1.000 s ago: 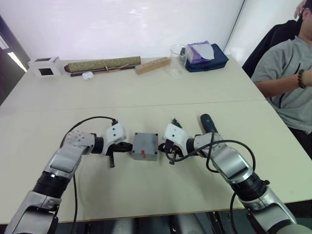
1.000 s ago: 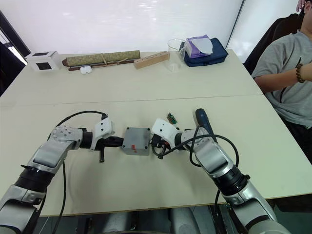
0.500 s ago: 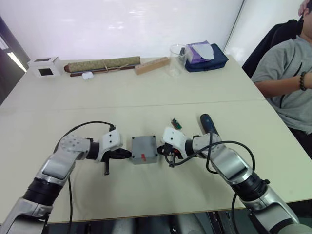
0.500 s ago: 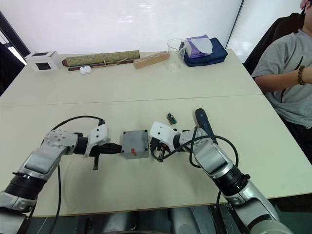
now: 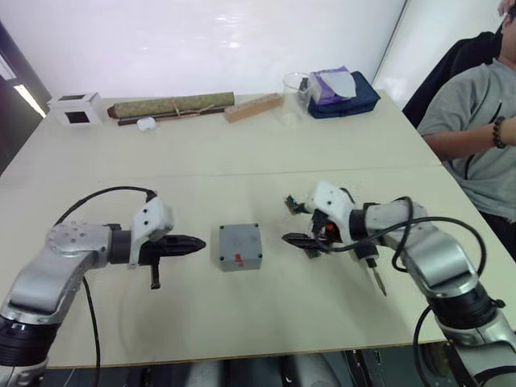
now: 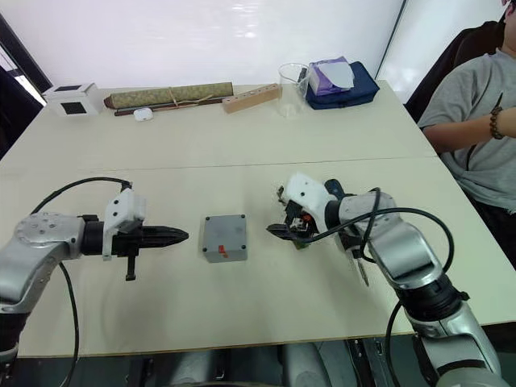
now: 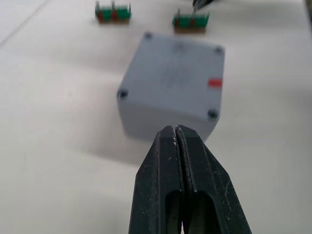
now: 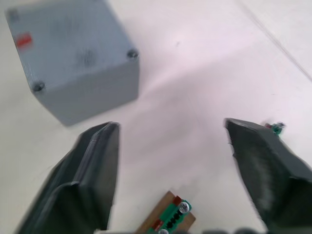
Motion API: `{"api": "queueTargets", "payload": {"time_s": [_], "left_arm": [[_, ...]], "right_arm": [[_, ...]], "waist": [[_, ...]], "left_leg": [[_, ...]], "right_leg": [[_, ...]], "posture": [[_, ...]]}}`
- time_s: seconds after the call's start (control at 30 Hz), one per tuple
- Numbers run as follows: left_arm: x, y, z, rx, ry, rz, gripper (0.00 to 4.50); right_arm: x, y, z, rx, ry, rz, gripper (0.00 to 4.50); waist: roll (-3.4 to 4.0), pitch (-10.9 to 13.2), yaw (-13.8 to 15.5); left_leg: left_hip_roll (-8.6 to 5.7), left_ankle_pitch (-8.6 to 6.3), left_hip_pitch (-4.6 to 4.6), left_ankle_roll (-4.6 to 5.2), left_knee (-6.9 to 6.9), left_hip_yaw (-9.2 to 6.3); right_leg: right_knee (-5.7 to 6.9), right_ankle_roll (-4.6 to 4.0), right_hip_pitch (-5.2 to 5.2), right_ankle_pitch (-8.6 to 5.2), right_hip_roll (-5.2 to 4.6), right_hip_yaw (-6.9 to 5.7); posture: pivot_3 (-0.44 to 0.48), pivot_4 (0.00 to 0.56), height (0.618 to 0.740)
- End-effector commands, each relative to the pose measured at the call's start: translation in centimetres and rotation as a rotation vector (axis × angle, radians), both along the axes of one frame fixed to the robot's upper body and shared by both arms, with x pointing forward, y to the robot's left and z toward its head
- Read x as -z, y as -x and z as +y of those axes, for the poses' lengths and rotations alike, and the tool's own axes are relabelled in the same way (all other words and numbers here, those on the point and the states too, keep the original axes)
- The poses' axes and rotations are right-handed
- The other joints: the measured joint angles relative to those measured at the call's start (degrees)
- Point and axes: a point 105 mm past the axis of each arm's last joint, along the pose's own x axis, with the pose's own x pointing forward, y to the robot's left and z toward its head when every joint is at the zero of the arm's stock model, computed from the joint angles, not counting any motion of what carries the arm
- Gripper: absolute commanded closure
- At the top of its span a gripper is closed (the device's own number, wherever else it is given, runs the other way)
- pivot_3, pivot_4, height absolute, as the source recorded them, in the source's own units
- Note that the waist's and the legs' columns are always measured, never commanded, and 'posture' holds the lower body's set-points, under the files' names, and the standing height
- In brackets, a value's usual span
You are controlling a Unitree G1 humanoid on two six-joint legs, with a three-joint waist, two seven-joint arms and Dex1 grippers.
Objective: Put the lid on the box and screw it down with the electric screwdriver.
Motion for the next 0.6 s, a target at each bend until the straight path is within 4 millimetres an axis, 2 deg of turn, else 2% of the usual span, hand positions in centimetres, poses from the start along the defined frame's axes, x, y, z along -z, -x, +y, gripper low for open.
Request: {"api": "queueTargets", "payload": {"time_s": [0.03, 0.2, 0.37, 0.47, 0.6], "left_arm": [[-1.9, 0.3, -0.5, 0.034, 0.023, -0.051, 4.50], [-2.9, 0.3, -1.8, 0.098, 0.063, -0.044, 4.50], [-3.4, 0.6, -1.8, 0.128, 0.056, -0.042, 4.50], [-3.9, 0.2, -2.0, 0.124, 0.053, -0.040, 4.50], [-4.2, -0.2, -2.1, 0.133, 0.039, -0.057, 4.50]], "right_arm": [[-0.6, 1.2, -0.4, 0.041, -0.038, 0.028, 0.02], [1.1, 2.7, -1.4, 0.169, -0.076, 0.105, 0.02], [2.3, 3.4, -1.2, 0.227, -0.068, 0.095, 0.02], [2.1, 3.5, -1.0, 0.228, -0.071, 0.087, 0.02], [3.0, 3.1, -1.8, 0.260, -0.041, 0.086, 0.02]], "waist": [[0.00, 0.0, -0.1], [-0.03, 0.0, 0.2], [-0.03, 0.0, -0.2], [-0.02, 0.0, -0.1], [-0.02, 0.0, -0.1]], "left_leg": [[0.00, 0.00, 0.00, 0.00, -0.01, 0.00], [0.00, 0.00, -0.01, 0.00, -0.01, 0.01], [-0.03, 0.00, 0.00, 0.00, 0.03, 0.13], [-0.02, 0.00, 0.00, 0.00, -0.01, 0.08], [-0.03, 0.00, -0.01, 0.00, 0.00, 0.10]], "right_leg": [[0.00, 0.00, 0.00, 0.00, 0.01, 0.00], [-0.01, -0.01, 0.00, 0.00, 0.01, 0.01], [-0.02, 0.00, 0.00, 0.00, -0.01, 0.08], [-0.01, 0.00, -0.03, -0.01, 0.04, 0.06], [-0.01, 0.00, -0.04, -0.01, 0.04, 0.07]], "posture": [[0.000, 0.150, 0.736], [0.000, 0.150, 0.736], [0.000, 0.150, 0.736], [0.000, 0.150, 0.736], [0.000, 0.150, 0.736]]}}
